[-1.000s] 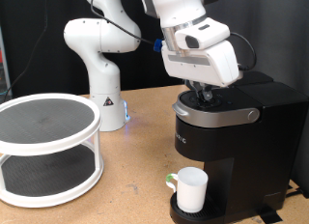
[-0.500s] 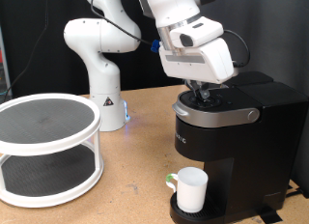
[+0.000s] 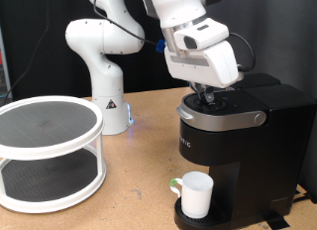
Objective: Make a cup of coffee with the keurig machine
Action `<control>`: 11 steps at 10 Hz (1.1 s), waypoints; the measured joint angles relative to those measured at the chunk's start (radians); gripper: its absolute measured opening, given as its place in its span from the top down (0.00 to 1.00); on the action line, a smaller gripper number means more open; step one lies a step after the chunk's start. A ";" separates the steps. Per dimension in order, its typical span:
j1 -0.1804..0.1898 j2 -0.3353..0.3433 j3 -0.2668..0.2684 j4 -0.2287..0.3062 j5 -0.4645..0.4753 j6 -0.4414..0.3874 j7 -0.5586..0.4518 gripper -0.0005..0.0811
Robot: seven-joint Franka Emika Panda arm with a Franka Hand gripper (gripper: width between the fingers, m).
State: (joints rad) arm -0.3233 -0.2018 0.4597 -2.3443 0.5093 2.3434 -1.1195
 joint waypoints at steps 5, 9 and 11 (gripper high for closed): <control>-0.005 0.062 -0.001 0.083 -0.100 -0.113 0.111 0.99; -0.014 0.127 -0.009 0.175 -0.135 -0.272 0.127 0.99; -0.018 0.166 -0.013 0.229 -0.157 -0.369 0.140 0.99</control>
State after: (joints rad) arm -0.3417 -0.0354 0.4468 -2.1156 0.3524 1.9746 -0.9794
